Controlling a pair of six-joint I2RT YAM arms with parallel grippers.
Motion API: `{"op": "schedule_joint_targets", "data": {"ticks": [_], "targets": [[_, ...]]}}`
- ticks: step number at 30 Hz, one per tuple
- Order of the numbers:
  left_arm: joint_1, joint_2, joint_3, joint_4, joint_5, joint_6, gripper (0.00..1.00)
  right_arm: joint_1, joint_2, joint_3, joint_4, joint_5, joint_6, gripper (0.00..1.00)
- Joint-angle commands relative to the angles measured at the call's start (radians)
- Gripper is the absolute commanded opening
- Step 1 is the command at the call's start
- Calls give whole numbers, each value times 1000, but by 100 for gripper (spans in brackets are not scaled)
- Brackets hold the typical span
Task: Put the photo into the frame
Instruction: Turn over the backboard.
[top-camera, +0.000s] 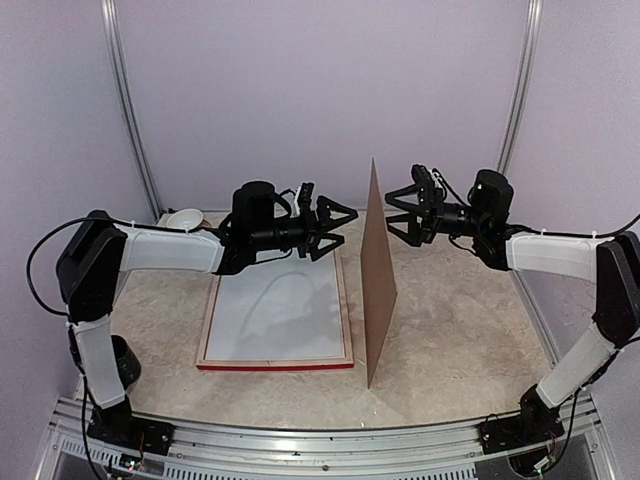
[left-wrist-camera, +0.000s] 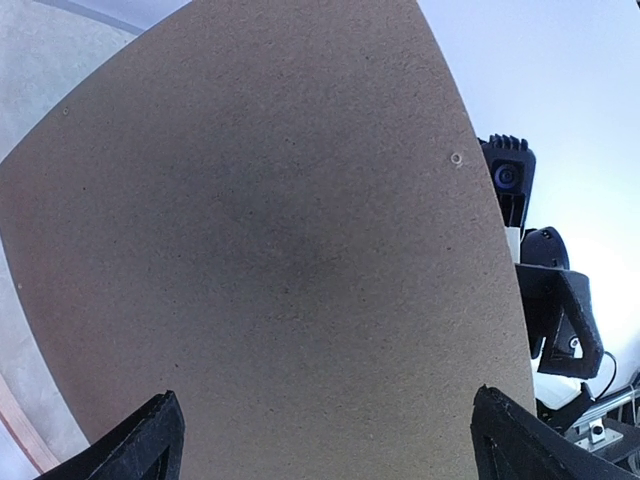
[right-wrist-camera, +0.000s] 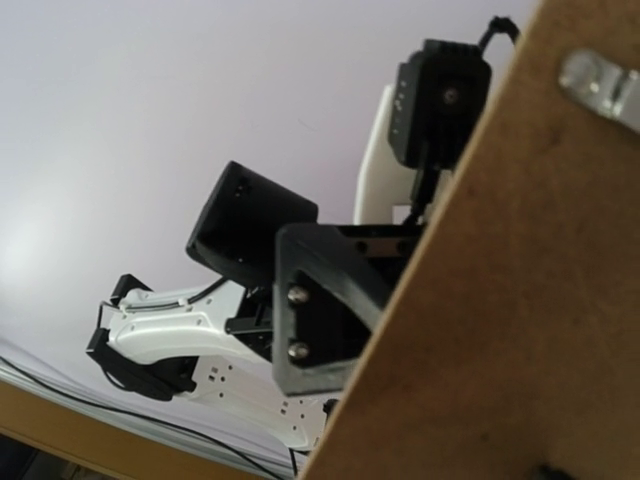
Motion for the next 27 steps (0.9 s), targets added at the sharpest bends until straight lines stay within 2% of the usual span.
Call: {"op": "schedule_joint_targets", "data": {"ticks": [1, 27], "targets": [[6, -39, -1, 81, 27, -21, 99, 17, 16, 25, 37, 7, 7, 92], [10, -64, 46, 119, 72, -38, 99, 72, 134, 45, 100, 0, 32, 92]]}}
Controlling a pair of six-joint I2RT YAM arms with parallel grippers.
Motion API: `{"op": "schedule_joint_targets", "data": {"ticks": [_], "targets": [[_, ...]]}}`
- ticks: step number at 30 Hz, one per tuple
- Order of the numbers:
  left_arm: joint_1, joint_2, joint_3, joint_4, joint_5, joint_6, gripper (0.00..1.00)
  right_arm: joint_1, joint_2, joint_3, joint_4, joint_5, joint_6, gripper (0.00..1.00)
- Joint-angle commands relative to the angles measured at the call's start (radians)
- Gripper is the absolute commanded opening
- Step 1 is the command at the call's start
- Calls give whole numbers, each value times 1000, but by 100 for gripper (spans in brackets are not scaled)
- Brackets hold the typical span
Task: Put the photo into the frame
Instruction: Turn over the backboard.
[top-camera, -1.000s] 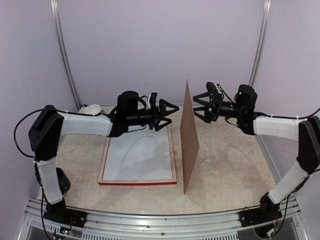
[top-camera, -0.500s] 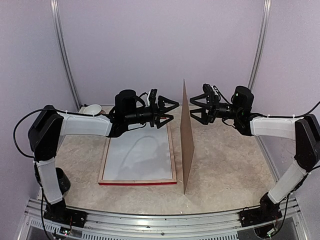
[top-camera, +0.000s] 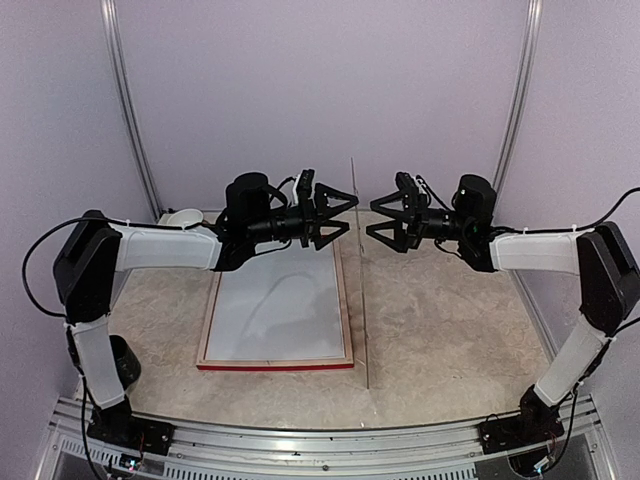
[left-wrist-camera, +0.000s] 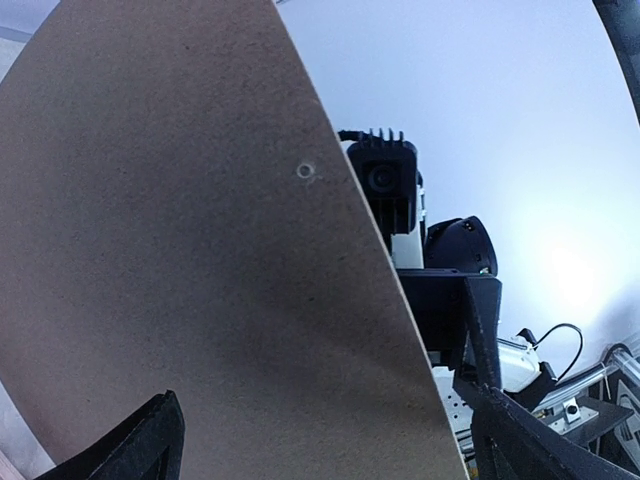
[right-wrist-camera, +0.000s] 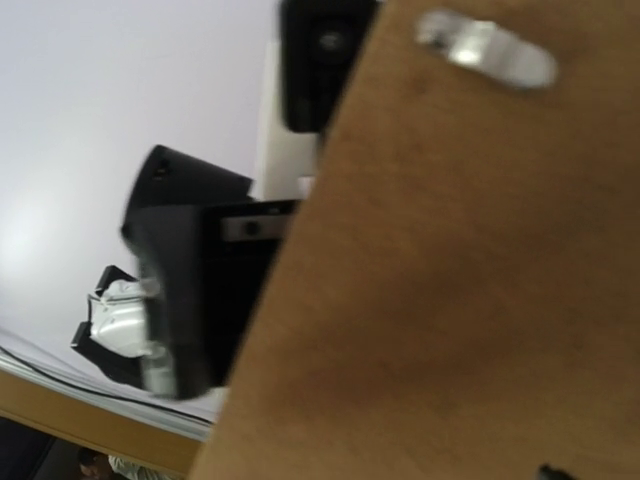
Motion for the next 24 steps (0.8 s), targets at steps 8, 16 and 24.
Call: {"op": "schedule_joint_targets", "data": {"ticks": [8, 16, 24], "targets": [[23, -80, -28, 21, 11, -4, 99, 65, 150, 1, 206, -18, 98, 98], [37, -111, -72, 0, 16, 4, 99, 82, 178, 11, 197, -16, 85, 98], [47, -142, -146, -11, 19, 10, 99, 102, 212, 10, 203, -15, 83, 99]]}}
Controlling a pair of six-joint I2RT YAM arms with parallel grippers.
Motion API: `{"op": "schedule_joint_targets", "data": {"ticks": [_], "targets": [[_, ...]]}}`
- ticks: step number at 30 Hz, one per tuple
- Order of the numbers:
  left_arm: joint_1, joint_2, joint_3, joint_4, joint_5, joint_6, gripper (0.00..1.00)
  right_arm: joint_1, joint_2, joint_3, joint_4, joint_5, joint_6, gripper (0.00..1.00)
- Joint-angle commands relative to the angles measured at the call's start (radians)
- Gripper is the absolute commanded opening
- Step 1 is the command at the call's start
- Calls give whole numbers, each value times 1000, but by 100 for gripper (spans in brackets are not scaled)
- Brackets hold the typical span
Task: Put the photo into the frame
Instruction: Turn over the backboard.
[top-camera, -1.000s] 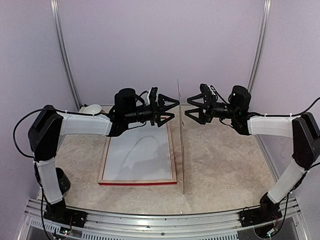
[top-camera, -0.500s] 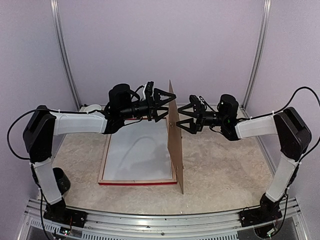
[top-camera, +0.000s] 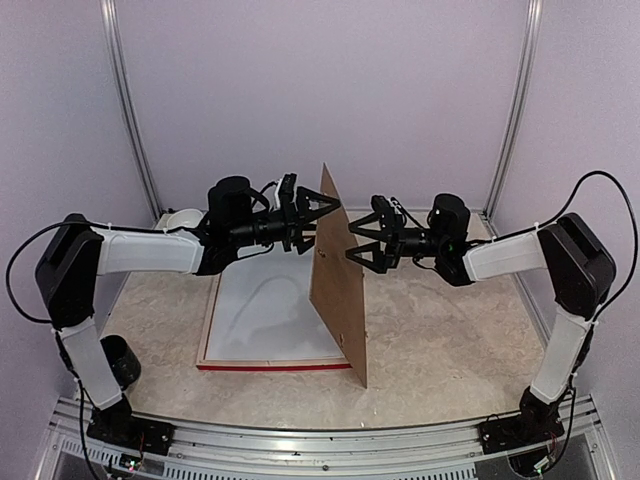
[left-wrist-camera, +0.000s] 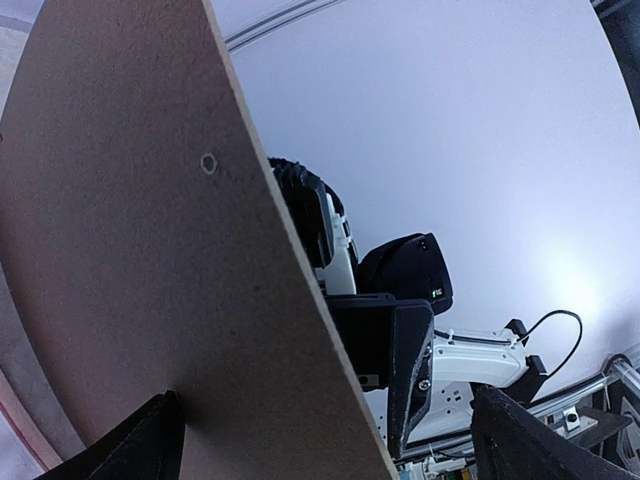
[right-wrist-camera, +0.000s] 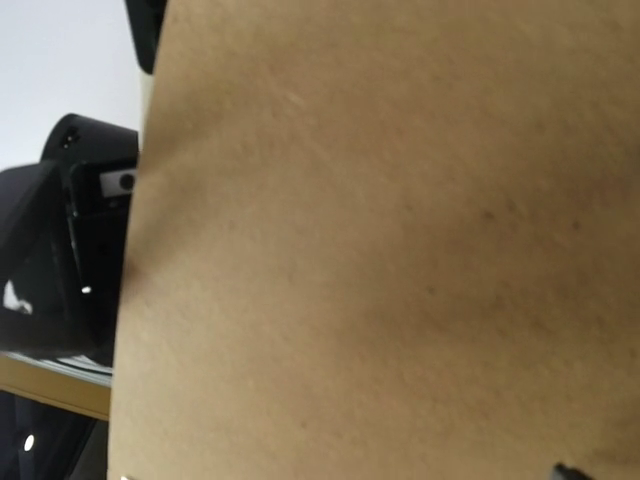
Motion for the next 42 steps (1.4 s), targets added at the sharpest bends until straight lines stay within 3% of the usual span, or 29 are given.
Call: {"op": "schedule_joint_targets", "data": {"ticks": [1, 13, 18, 31, 42], "targets": [[10, -48, -46, -3, 14, 14, 99, 27, 35, 10, 32, -10, 1, 99], [33, -121, -99, -99, -34, 65, 99, 55, 84, 12, 38, -11, -2, 99], [40, -144, -107, -192, -80, 102, 99, 55, 86, 25, -61, 6, -64, 99], [86, -211, -262, -185, -130, 65, 99, 70, 145, 57, -177, 23, -150, 99], [112, -257, -364, -180, -176, 45, 99, 89, 162, 131, -450, 94, -329, 99]]}}
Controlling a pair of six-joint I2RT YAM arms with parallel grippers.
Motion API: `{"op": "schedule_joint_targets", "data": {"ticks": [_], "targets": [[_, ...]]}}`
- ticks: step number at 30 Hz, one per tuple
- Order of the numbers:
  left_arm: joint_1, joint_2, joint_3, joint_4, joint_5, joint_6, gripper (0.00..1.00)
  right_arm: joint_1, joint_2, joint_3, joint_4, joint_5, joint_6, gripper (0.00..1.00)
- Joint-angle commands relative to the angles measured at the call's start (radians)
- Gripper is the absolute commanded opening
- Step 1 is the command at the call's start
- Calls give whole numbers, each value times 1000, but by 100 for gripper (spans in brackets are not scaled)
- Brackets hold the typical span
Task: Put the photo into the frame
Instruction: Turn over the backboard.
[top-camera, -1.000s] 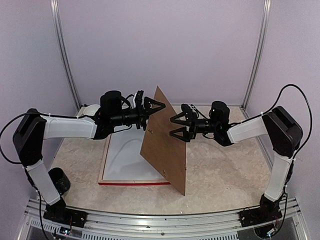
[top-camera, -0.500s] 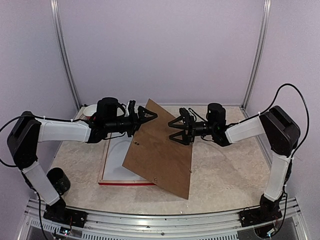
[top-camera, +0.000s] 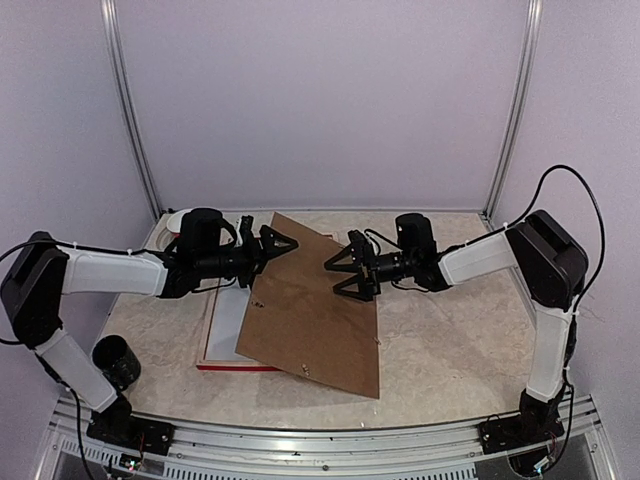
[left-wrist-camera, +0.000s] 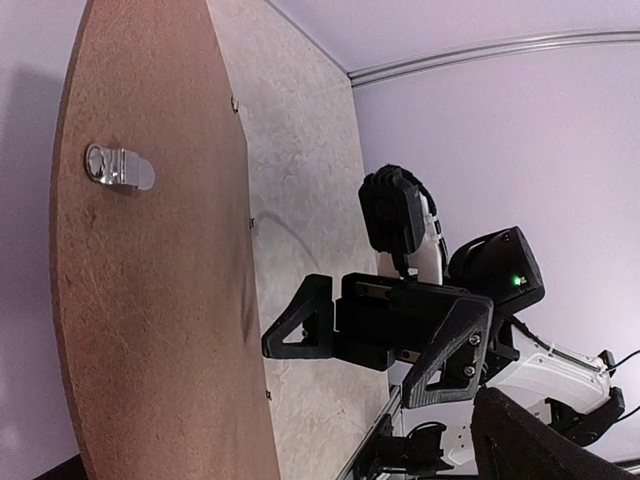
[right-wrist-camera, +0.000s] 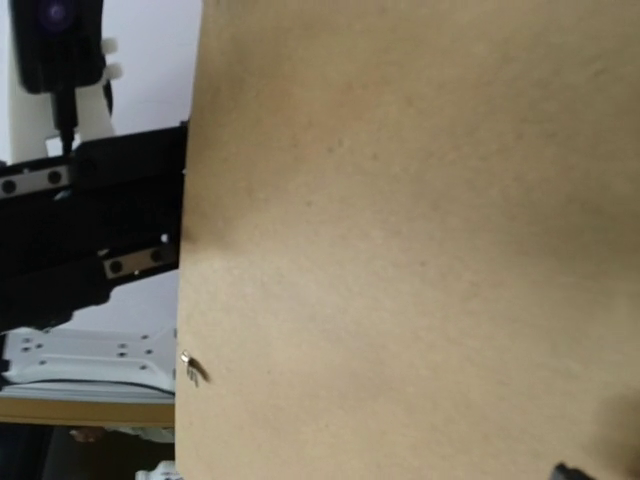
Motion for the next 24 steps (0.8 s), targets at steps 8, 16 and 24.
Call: {"op": "schedule_joint_targets", "data": {"ticks": [8, 16, 24], "targets": [[49, -57, -90, 40, -53, -12, 99, -13, -66, 90, -315, 131, -229, 99], [76, -70, -121, -23, -91, 11, 99, -73, -103, 111, -548, 294, -354, 99], [79, -68, -78, -135, -141, 63, 99, -84, -80, 123, -665, 399, -400, 99]]}}
